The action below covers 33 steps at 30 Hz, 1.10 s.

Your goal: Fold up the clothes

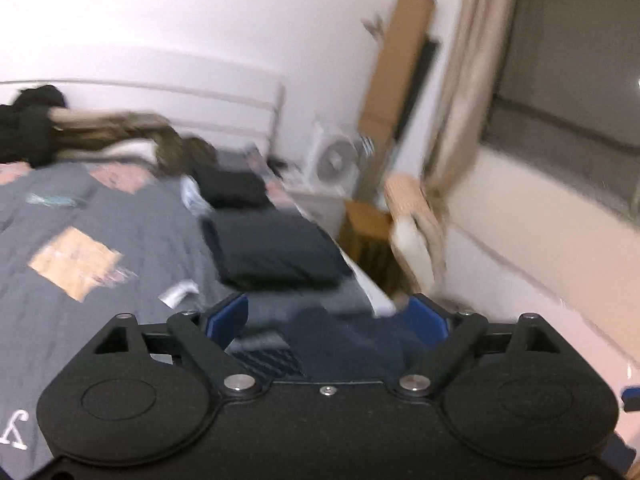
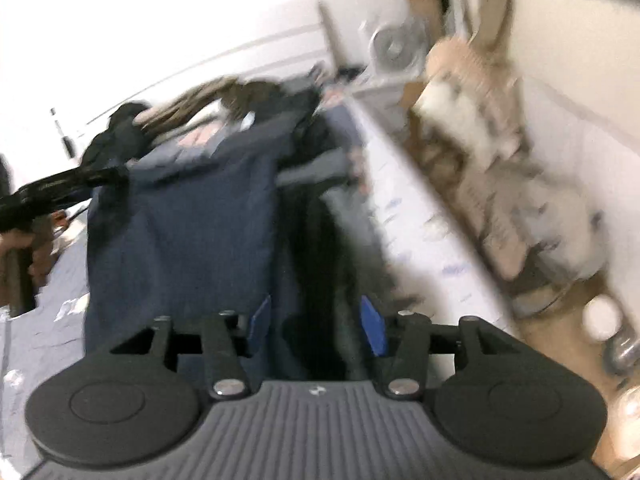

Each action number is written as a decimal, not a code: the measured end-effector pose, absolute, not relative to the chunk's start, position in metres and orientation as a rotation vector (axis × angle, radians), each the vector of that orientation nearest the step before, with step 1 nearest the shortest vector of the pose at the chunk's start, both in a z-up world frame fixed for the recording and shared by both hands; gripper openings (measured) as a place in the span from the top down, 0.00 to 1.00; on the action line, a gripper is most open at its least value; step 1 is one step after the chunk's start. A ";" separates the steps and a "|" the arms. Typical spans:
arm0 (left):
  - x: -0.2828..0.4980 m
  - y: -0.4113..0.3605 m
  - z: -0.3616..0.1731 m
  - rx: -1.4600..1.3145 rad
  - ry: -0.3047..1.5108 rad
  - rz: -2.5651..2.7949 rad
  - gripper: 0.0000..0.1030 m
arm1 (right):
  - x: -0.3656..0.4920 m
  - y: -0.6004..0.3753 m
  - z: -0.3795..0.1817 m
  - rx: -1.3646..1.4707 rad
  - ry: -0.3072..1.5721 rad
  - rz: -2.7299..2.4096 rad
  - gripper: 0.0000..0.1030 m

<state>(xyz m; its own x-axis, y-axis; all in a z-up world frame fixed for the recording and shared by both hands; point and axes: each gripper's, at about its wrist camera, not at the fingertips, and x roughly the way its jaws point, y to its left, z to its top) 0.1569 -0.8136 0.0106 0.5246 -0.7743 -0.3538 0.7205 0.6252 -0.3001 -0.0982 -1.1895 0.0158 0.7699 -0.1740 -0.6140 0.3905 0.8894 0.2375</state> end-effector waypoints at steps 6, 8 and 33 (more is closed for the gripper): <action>0.087 -0.758 0.021 -0.250 0.542 -1.218 0.26 | -0.128 -1.148 0.030 0.384 0.439 -0.108 0.52; 0.056 -0.750 0.006 -0.268 0.583 -1.271 0.25 | -0.126 -1.129 0.021 0.362 0.454 -0.065 0.52; -0.106 -0.590 -0.085 -0.133 0.471 -1.058 0.17 | -0.140 -1.066 0.021 0.385 0.433 -0.294 0.50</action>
